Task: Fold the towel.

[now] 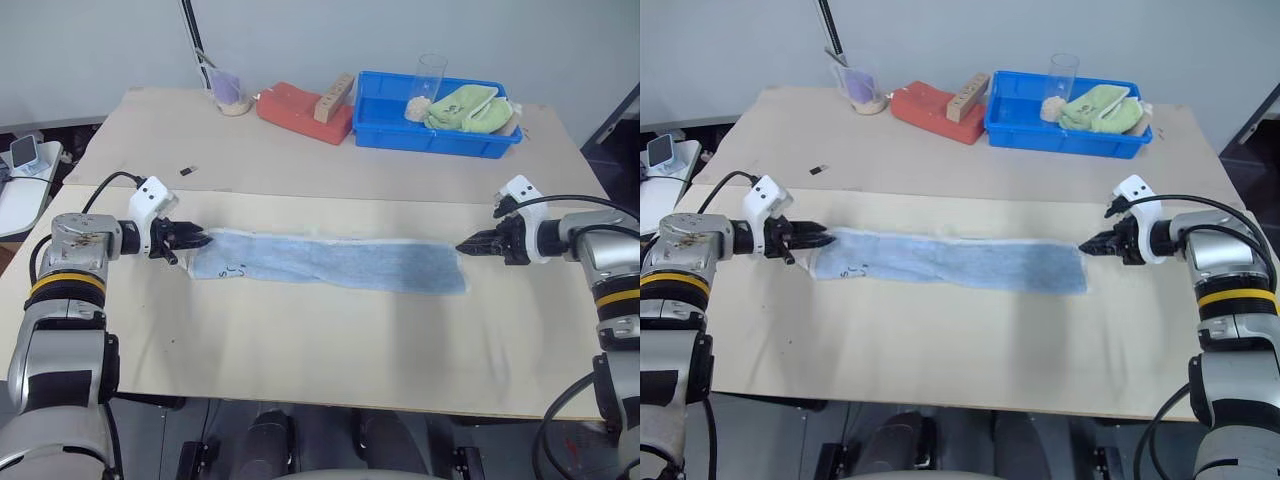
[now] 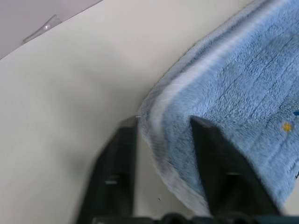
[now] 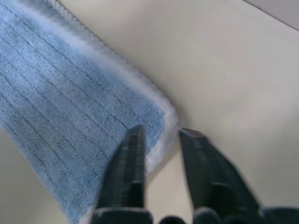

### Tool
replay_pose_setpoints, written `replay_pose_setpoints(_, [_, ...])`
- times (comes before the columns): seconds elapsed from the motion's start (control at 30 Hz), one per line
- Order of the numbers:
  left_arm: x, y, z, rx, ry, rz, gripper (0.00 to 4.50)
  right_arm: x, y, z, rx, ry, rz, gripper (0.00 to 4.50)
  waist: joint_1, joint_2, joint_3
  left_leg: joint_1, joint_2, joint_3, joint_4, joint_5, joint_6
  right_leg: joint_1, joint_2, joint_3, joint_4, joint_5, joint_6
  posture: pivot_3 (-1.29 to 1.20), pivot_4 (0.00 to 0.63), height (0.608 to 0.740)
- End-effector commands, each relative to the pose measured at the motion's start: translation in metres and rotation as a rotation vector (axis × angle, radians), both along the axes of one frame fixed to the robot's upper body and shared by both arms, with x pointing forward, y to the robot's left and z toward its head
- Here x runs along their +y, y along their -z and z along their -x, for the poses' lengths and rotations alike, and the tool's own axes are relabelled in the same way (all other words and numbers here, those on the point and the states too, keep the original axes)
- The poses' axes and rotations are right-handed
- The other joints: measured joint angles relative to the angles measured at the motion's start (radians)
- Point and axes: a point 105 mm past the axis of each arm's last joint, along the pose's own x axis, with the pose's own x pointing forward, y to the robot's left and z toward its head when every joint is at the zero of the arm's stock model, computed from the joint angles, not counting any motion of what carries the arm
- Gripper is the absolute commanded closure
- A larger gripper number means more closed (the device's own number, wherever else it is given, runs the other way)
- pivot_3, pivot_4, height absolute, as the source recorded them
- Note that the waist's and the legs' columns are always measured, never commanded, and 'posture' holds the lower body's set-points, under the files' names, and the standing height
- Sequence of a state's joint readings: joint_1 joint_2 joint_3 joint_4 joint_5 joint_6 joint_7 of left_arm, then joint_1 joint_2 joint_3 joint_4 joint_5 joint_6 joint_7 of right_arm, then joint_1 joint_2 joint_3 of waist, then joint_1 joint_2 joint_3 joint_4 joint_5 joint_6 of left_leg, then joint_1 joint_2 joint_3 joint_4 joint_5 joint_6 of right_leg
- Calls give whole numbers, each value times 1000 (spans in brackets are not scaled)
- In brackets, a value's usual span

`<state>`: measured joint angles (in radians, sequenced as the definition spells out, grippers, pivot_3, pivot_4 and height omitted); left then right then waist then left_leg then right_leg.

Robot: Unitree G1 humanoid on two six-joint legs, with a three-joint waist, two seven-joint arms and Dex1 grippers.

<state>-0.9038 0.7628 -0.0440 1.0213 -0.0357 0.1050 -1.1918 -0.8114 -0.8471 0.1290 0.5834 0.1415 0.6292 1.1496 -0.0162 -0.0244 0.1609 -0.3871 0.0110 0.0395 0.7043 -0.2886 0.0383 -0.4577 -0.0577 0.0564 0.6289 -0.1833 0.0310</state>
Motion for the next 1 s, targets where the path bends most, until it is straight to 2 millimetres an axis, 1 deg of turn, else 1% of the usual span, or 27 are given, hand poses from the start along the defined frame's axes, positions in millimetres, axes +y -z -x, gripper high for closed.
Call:
replay_pose_setpoints(0.03, [4,-16,-5,-75,2,-43,766,-5,-26,-3,-108,15,-16,1550,0,0,0,0,0,0,0,0,0,0,0,0,0,0,0,0,150,714])
replay_pose_setpoints(0.1, [6,-21,-5,-103,14,-67,0,-9,-32,1,-128,30,-26,846,0,0,0,0,0,0,0,0,0,0,0,0,1,0,0,0,150,714])
replay_pose_setpoints(0.17, [5,-29,-3,-134,56,-79,0,-12,-38,8,-148,44,-46,182,2,0,0,-1,0,-1,0,0,0,0,0,0,1,0,0,0,150,714])
replay_pose_setpoints(0.2, [3,-34,-1,-150,85,-75,0,-13,-40,14,-155,48,-63,51,3,0,0,-1,0,-1,0,0,0,0,0,0,1,0,0,0,150,714])
replay_pose_setpoints(0.3, [-9,-50,10,-202,196,-46,0,-15,-43,32,-177,101,-120,51,6,0,0,-3,0,-3,0,0,0,0,-1,-3,1,0,1,0,150,714])
replay_pose_setpoints(0.4, [-28,-62,29,-241,321,2,0,-11,-39,53,-191,164,-199,51,6,0,0,-3,2,-4,0,0,0,0,-2,-3,1,1,1,0,150,714])
replay_pose_setpoints(0.53, [-68,-67,58,-256,459,72,0,-6,-20,73,-214,320,-271,51,3,0,0,-2,3,-8,1,0,0,1,-2,-2,2,1,1,0,150,714])
replay_pose_setpoints(0.7, [-112,-61,95,-244,640,115,0,2,8,92,-182,468,-310,51,3,0,0,-1,2,-11,1,0,0,1,-1,-1,0,0,1,0,150,714])
replay_pose_setpoints(0.77, [-123,-61,108,-231,702,143,0,4,19,99,-149,510,-333,51,3,0,-1,0,2,-11,1,0,0,1,-1,0,0,0,1,0,150,714])
replay_pose_setpoints(0.83, [-129,-62,115,-216,737,162,0,7,26,103,-123,545,-362,51,2,0,-1,0,2,-10,1,0,0,1,-1,0,0,0,1,0,150,714])
replay_pose_setpoints(0.93, [-133,-60,121,-216,771,154,0,12,33,101,-83,602,-446,51,0,0,-1,1,2,-10,1,0,0,2,0,1,0,0,1,0,150,714])
replay_pose_setpoints(1.0, [-134,-57,121,-219,780,144,0,14,39,96,-52,649,-492,51,-1,1,-1,2,1,-10,0,0,0,2,1,1,0,0,1,0,150,714])
